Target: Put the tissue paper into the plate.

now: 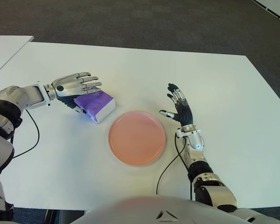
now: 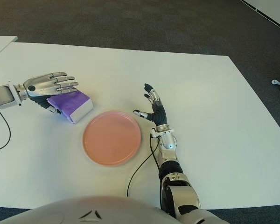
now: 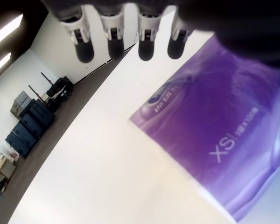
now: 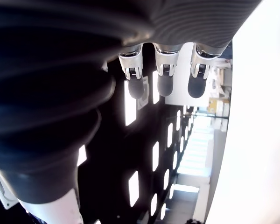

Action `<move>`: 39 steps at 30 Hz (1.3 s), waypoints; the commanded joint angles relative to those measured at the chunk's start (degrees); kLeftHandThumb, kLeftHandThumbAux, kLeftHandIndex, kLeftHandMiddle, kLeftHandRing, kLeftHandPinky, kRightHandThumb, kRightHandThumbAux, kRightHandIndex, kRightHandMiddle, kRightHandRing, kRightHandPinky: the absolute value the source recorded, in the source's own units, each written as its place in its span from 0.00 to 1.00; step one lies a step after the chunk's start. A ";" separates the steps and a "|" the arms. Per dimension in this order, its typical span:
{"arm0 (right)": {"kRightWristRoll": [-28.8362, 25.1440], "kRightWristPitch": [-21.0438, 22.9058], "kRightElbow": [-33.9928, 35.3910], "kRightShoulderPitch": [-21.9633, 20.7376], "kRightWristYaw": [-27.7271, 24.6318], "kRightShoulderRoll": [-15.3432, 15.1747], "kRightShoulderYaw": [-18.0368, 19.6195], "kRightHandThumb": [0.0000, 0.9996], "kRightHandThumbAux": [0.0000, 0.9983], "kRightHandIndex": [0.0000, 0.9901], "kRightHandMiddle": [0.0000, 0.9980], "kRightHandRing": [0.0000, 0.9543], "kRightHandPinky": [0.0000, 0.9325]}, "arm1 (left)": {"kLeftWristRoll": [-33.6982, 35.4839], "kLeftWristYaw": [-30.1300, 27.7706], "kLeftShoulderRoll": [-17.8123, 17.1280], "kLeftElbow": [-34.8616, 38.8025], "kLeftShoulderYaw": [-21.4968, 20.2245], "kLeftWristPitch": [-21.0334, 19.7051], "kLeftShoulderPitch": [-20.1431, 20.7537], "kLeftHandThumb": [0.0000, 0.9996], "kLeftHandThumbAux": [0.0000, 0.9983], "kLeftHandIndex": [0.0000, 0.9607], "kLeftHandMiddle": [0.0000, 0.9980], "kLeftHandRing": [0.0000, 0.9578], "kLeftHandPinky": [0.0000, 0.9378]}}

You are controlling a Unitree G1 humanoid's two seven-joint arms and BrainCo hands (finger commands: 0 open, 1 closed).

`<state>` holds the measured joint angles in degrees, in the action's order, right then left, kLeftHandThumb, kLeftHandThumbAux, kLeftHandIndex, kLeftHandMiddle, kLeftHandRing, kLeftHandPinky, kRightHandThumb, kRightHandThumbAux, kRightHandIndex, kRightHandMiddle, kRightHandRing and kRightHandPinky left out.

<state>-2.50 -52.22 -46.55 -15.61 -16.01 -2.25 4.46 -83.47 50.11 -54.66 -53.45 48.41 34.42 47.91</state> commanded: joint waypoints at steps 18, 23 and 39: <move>-2.63 1.00 -8.20 12.55 -2.76 4.12 0.02 0.00 0.79 0.00 0.00 0.00 0.00 | 0.35 1.42 5.46 -5.02 3.07 -1.32 -1.81 0.36 0.11 0.00 0.00 0.00 0.00; -3.27 -2.68 -8.50 12.10 -4.20 4.81 0.19 0.00 0.80 0.00 0.00 0.00 0.00 | 0.52 1.89 6.64 -7.16 3.96 -1.99 -1.44 0.35 0.11 0.00 0.00 0.00 0.00; -0.01 -6.12 -8.52 12.54 -1.38 4.02 -0.55 0.00 0.87 0.00 0.00 0.00 0.00 | -0.47 3.35 10.39 -12.04 8.15 -4.96 -0.77 0.36 0.11 0.00 0.00 0.00 0.00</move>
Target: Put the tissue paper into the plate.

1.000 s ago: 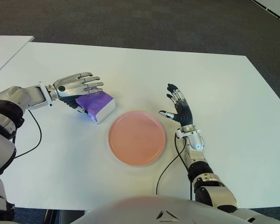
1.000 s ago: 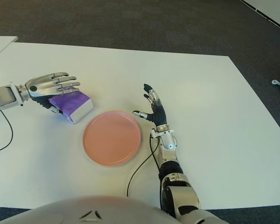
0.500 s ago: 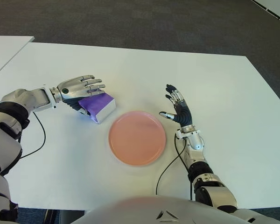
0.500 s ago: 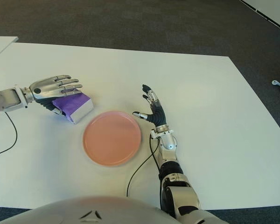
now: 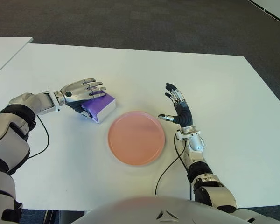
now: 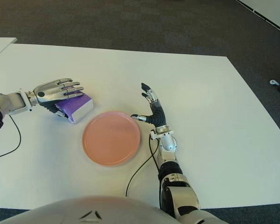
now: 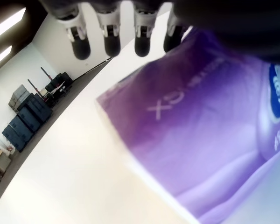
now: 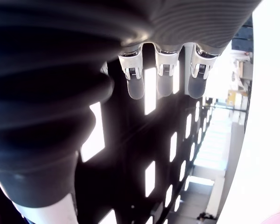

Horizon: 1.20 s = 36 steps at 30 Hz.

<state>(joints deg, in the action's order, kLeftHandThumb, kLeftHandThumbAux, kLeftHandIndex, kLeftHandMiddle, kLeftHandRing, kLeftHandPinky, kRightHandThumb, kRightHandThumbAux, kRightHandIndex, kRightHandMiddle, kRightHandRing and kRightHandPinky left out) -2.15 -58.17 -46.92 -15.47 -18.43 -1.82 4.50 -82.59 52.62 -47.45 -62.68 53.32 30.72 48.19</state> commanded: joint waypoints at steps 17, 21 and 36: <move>-1.36 0.99 -6.47 13.57 1.14 3.96 -1.21 0.00 0.87 0.00 0.00 0.00 0.00 | -0.98 1.41 3.67 -6.74 7.31 -1.97 -1.18 0.40 0.12 0.00 0.00 0.00 0.00; -1.02 3.51 -6.16 13.67 1.56 3.66 -1.17 0.00 0.87 0.00 0.00 0.00 0.00 | -0.95 1.18 3.52 -7.01 8.06 -2.34 -1.32 0.42 0.12 0.00 0.00 0.00 0.00; -0.94 0.57 -4.52 15.02 2.26 4.01 -1.56 0.00 0.87 0.00 0.00 0.00 0.00 | 0.04 -1.97 4.67 -9.29 10.31 -4.36 -2.64 0.47 0.11 0.00 0.00 0.00 0.00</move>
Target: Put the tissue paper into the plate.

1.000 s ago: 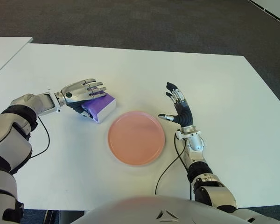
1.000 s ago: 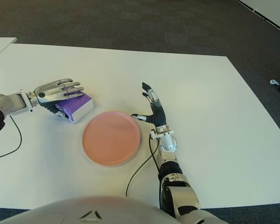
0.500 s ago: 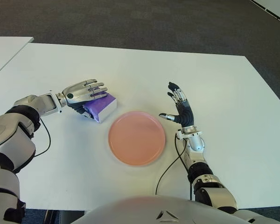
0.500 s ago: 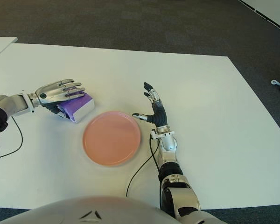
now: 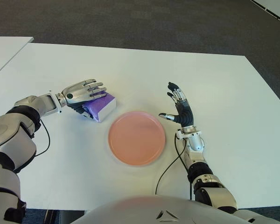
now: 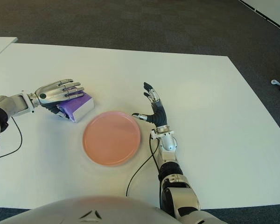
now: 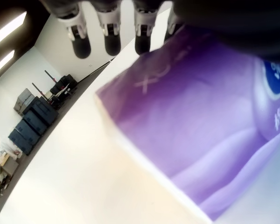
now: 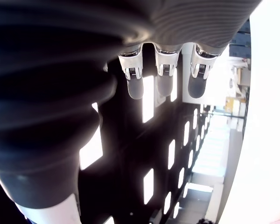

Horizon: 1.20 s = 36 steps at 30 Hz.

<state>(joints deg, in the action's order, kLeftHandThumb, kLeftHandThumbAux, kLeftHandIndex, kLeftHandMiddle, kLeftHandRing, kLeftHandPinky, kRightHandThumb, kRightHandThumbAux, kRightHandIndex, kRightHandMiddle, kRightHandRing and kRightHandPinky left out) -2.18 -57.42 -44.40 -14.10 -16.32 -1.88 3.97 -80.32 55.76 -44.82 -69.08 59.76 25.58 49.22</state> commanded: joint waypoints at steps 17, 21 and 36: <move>-0.88 7.78 -2.14 16.32 1.84 3.63 -1.86 0.00 0.87 0.00 0.00 0.00 0.00 | -1.49 -5.31 4.01 -4.18 6.02 -0.61 -6.09 0.51 0.14 0.00 0.00 0.00 0.00; -1.23 8.75 -1.09 16.55 1.62 3.80 -2.16 0.00 0.86 0.00 0.00 0.00 0.00 | -0.82 -4.85 4.75 -4.57 5.95 -1.83 -6.70 0.49 0.15 0.00 0.00 0.00 0.00; -3.55 1.74 -2.66 15.49 -2.85 4.11 -2.62 0.00 0.85 0.00 0.00 0.00 0.00 | 8.55 -1.35 10.20 -7.23 0.97 -5.48 -10.49 0.78 0.66 0.39 0.51 0.56 0.60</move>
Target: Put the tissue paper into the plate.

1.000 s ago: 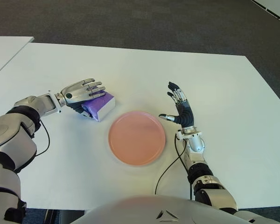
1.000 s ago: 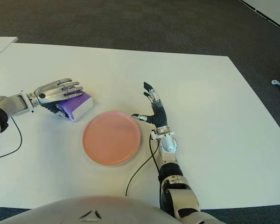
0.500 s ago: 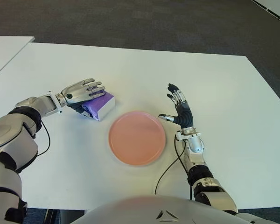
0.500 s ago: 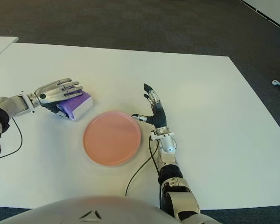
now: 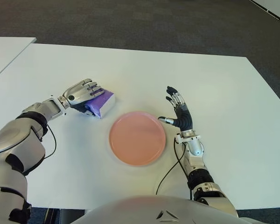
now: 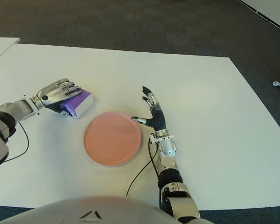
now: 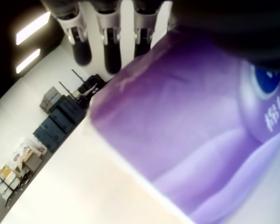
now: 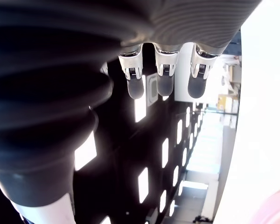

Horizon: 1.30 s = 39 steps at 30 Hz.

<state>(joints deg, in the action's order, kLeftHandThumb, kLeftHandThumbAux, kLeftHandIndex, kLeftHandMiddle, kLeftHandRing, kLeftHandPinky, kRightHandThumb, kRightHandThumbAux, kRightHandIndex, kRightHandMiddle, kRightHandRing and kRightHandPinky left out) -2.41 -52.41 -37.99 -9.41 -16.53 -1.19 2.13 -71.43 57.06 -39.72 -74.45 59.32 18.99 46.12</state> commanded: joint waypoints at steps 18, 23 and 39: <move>0.90 2.37 -13.89 9.04 0.62 0.39 0.38 0.00 0.88 0.00 0.00 0.00 0.00 | 8.14 -7.68 9.86 -2.19 -1.78 3.47 -10.29 0.84 0.67 0.43 0.57 0.77 0.80; 1.17 7.76 -6.55 11.96 2.36 0.89 -0.42 0.00 0.88 0.00 0.00 0.00 0.00 | 9.49 -9.70 10.67 -2.09 -2.22 3.31 -10.84 0.85 0.67 0.44 0.59 0.78 0.81; 0.80 3.97 -10.93 9.92 2.00 0.81 -0.72 0.00 0.88 0.00 0.00 0.00 0.00 | 14.94 -11.15 13.90 -2.59 -6.21 -1.95 -13.22 0.84 0.67 0.43 0.57 0.79 0.77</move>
<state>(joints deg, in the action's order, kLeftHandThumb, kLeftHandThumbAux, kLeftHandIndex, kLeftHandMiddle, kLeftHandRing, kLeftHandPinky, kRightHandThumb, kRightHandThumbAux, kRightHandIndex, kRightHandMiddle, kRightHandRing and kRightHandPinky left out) -2.01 -48.62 -39.59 -9.85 -15.21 -1.44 1.46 -55.39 52.89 -29.41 -74.78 51.49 15.59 41.73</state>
